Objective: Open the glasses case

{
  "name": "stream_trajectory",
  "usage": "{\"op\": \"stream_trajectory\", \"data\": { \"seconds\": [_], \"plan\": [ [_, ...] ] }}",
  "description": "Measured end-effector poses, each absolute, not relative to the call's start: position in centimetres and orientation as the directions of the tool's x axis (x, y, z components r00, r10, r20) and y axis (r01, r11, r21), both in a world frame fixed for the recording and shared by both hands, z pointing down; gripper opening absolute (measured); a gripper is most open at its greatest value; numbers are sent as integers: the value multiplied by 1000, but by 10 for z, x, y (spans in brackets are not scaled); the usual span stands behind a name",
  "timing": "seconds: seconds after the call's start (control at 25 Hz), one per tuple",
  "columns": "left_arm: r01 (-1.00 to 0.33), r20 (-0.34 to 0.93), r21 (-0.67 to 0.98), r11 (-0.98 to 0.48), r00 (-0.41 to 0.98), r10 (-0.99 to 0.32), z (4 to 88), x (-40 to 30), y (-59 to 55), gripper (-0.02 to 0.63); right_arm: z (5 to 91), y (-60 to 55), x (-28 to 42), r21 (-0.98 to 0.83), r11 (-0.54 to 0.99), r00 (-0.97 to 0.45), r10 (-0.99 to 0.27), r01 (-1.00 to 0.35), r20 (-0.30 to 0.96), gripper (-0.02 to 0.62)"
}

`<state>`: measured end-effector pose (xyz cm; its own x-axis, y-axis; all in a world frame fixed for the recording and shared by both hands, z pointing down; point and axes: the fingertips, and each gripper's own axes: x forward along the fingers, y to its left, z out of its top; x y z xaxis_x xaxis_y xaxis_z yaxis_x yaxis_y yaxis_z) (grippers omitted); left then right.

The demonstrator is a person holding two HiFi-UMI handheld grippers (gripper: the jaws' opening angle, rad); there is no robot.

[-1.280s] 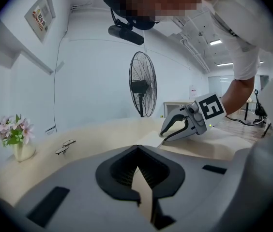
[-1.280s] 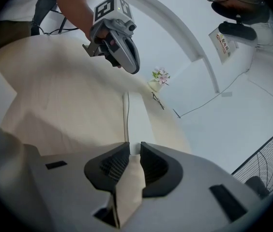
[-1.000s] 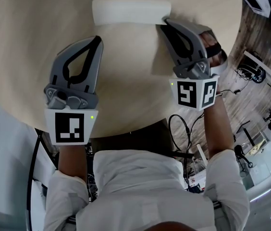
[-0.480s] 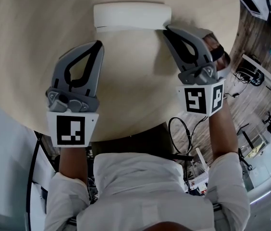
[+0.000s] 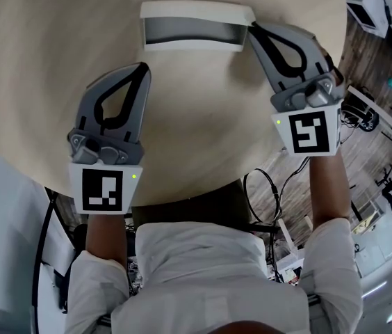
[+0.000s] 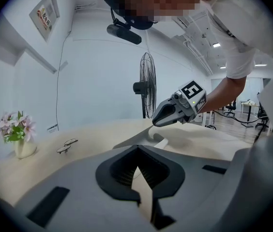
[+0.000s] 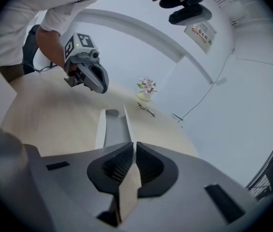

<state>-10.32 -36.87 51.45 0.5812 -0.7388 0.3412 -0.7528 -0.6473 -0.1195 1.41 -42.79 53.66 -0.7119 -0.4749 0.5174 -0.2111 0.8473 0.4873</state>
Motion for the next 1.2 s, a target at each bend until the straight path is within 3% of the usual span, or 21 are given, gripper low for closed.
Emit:
{"op": "stream_trajectory", "data": {
  "seconds": [0.12,0.32,0.72,1.2],
  "plan": [
    [-769,344,-110,-630,565,-750,515,-107,-371,12,537,-446,14,441,861,-729,-469,-252,499,32],
    [-776,347,-96,-623,561,-752,517,-119,-363,12,554,-459,22,278,881,-668,-472,-384,575,31],
    [-859,293,58,-508,501,-814,515,-128,-364,12,553,-471,26,241,899,-691,-436,-367,576,32],
    [-894,271,76,-441,444,-854,510,-122,-329,12,543,-454,26,213,891,-734,-452,-402,507,38]
  ]
}}
